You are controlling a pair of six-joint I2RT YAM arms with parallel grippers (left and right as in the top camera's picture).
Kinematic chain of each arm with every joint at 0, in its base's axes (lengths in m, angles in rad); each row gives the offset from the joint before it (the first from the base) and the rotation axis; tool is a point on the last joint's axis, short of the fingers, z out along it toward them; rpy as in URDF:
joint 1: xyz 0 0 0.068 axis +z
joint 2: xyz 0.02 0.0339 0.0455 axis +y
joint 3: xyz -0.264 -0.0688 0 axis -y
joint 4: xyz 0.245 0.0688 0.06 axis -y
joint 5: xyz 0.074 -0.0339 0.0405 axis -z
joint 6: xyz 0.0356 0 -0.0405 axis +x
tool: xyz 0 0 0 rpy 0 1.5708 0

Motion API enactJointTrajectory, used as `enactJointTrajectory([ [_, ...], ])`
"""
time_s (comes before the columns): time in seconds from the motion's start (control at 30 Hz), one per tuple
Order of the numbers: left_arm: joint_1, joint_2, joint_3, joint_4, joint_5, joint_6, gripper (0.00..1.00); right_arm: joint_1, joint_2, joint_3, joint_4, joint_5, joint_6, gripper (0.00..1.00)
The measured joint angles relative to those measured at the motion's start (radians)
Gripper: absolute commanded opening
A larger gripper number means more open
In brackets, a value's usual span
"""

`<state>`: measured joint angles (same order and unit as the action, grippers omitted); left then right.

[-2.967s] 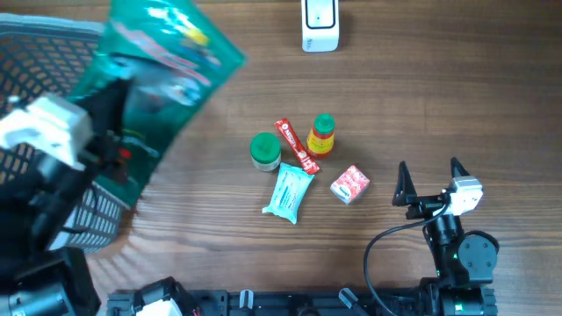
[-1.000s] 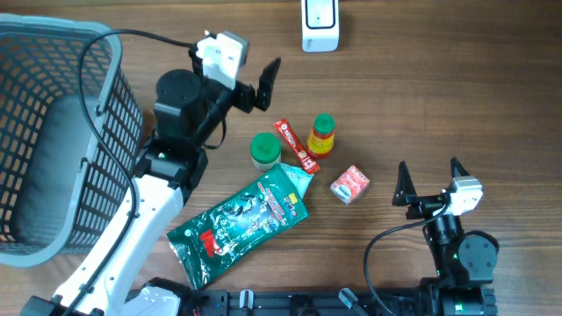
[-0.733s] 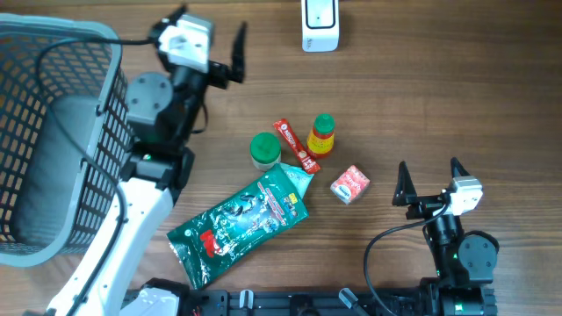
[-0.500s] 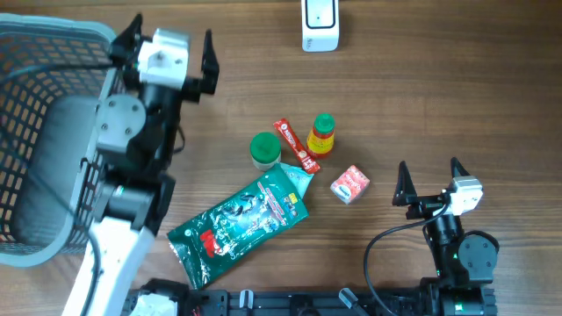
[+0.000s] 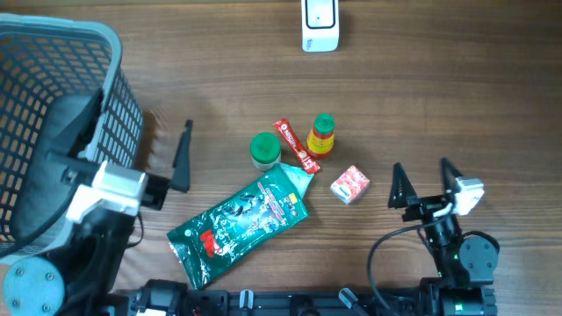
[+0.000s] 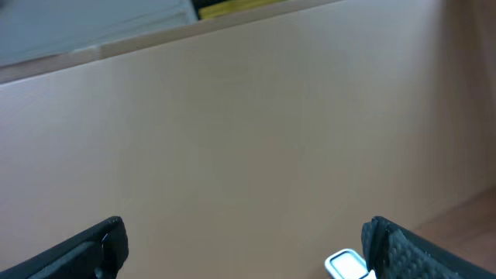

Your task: Scan the item barcode

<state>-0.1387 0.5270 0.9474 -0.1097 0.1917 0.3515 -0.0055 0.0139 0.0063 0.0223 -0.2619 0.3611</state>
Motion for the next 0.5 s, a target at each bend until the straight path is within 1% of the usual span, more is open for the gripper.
enactJointTrajectory([
  [0.03,0.037,-0.015,0.000,-0.041,0.004,-0.026,1.00,0.001,0.002,0.000,0.005,-0.086,0.139,1.00],
  [0.1,0.093,-0.030,0.003,-0.130,0.019,-0.087,1.00,0.001,0.015,0.000,0.003,-0.225,0.307,1.00],
  [0.13,0.139,-0.039,0.006,-0.242,0.056,-0.125,1.00,0.001,0.028,0.000,0.005,-0.291,0.377,1.00],
  [0.2,0.197,-0.044,0.001,-0.360,0.120,-0.163,1.00,0.001,0.040,0.000,0.002,-0.376,0.460,1.00],
  [0.23,0.214,-0.044,0.001,-0.404,0.158,-0.174,1.00,0.001,0.041,0.000,0.001,-0.393,0.476,1.00],
  [0.27,0.225,-0.047,0.000,-0.430,0.194,-0.179,1.00,0.001,0.043,0.000,0.000,-0.434,0.528,1.00],
  [0.37,0.231,-0.089,0.000,-0.453,0.251,-0.183,1.00,0.001,0.044,0.000,0.000,-0.483,0.618,1.00],
  [0.5,0.231,-0.206,0.001,-0.481,0.283,-0.186,1.00,0.001,0.045,0.000,0.000,-0.508,0.664,0.99],
])
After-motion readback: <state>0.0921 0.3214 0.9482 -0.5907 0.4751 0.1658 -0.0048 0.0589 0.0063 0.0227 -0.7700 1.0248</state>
